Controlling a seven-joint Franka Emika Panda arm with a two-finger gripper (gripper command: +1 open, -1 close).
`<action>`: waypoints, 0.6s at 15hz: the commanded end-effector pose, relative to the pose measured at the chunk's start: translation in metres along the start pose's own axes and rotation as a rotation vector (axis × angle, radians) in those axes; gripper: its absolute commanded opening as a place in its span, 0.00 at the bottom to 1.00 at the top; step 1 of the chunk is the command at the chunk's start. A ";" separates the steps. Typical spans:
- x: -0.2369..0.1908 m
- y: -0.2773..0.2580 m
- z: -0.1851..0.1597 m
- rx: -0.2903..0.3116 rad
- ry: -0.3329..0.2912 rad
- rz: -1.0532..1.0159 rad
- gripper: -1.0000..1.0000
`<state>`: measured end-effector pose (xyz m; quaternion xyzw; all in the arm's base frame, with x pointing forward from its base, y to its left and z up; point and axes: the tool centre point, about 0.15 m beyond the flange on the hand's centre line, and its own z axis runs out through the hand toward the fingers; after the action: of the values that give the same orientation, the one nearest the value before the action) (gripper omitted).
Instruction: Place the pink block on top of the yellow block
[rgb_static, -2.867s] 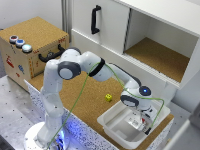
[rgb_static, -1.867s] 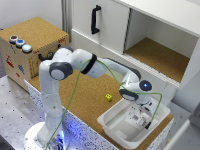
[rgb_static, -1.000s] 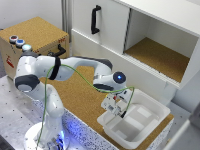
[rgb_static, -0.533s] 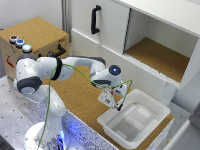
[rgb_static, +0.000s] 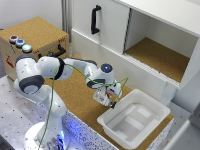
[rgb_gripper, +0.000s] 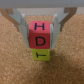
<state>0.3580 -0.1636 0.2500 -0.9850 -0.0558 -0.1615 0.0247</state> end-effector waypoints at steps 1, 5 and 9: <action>0.009 -0.011 0.020 -0.149 -0.039 0.020 0.00; 0.014 -0.009 0.026 -0.151 -0.043 0.027 0.00; 0.018 -0.010 0.038 -0.180 -0.090 0.033 1.00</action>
<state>0.3636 -0.1564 0.2419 -0.9871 -0.0470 -0.1530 0.0054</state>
